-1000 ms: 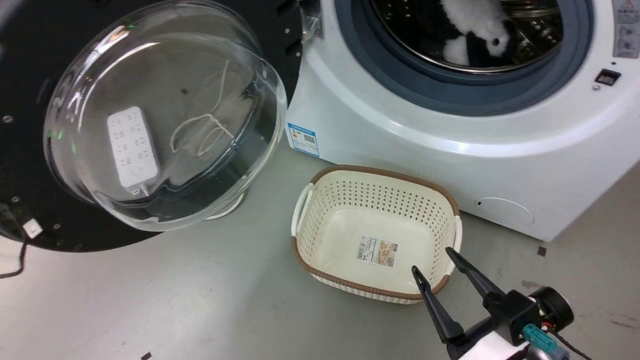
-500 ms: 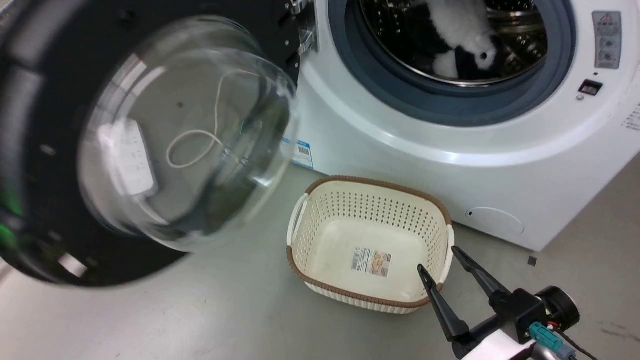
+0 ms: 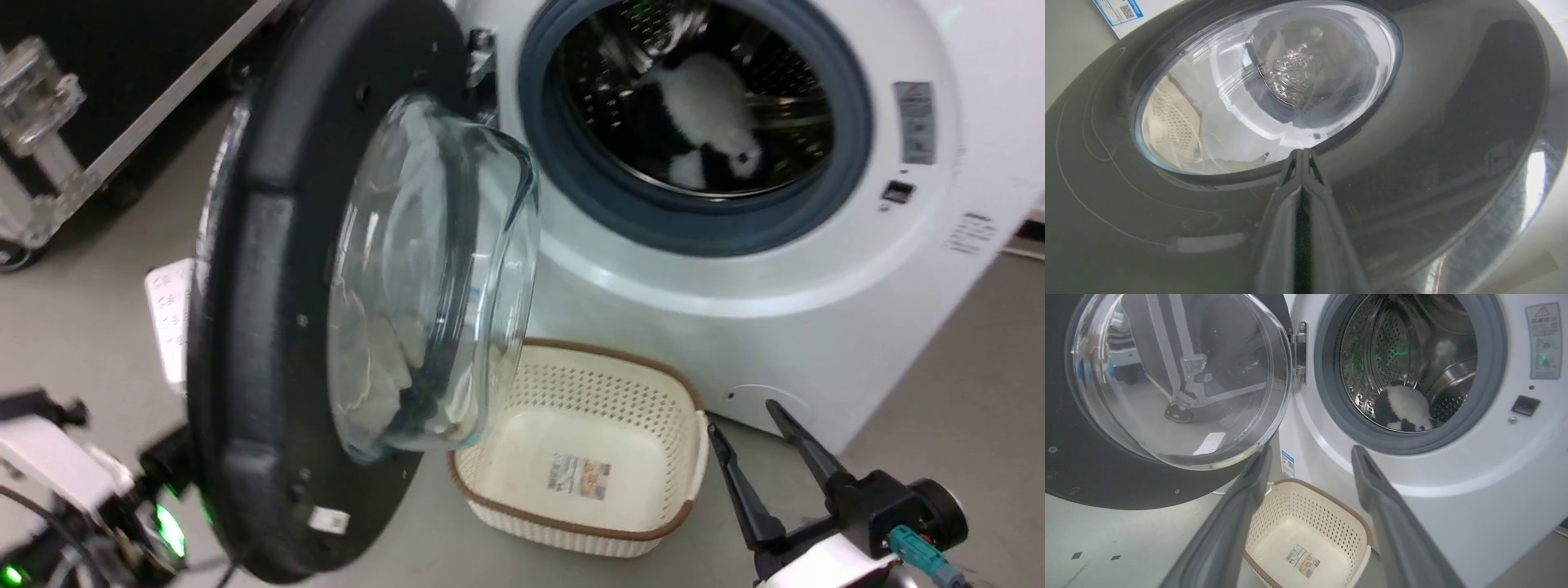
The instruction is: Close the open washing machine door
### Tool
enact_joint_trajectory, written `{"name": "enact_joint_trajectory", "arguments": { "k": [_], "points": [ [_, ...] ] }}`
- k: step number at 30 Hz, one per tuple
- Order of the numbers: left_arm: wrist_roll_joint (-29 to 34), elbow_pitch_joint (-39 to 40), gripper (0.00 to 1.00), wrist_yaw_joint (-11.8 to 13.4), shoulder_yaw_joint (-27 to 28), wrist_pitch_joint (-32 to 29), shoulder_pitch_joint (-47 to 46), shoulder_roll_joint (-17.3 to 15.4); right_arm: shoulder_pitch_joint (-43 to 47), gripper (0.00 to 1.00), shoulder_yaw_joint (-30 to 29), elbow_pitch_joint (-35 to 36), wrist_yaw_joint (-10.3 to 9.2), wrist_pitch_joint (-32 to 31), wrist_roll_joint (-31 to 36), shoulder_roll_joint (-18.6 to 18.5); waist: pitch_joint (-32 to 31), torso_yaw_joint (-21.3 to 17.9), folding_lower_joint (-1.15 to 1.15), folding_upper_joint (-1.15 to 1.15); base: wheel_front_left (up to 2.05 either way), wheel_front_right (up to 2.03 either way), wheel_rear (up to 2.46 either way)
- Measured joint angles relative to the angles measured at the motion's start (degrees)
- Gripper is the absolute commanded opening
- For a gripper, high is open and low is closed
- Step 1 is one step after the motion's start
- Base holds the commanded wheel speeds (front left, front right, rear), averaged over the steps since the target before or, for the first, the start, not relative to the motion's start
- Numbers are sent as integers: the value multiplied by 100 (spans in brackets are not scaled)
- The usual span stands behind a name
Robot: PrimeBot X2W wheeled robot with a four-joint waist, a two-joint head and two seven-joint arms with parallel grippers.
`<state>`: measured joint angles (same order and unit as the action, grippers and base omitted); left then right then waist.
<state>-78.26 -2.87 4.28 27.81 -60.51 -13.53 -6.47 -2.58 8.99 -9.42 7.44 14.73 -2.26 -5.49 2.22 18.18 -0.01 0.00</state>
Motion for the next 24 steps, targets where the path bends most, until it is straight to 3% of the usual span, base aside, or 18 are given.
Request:
{"name": "enact_joint_trajectory", "arguments": {
  "k": [4,8,11,18,24],
  "points": [
    [-214,328,0,68,-261,31,483,248,2,100,-190,51,0,1,36,45,-108,-234,0,0,0,0,0],
    [-446,568,0,70,-917,359,971,294,5,100,-325,92,0,1,92,57,-152,-535,0,0,0,0,0],
    [-1028,658,0,73,-1532,956,1231,318,6,100,-366,124,0,1,138,66,-149,-800,0,0,0,0,0],
    [-1997,647,0,-252,-2739,2694,1362,352,-1,100,-435,211,0,1,138,40,16,-1532,1,0,0,0,0],
    [-2274,190,0,-605,-3533,3642,873,348,-80,100,-444,285,0,1,134,-5,331,-2192,1,0,0,0,0]
  ]
}}
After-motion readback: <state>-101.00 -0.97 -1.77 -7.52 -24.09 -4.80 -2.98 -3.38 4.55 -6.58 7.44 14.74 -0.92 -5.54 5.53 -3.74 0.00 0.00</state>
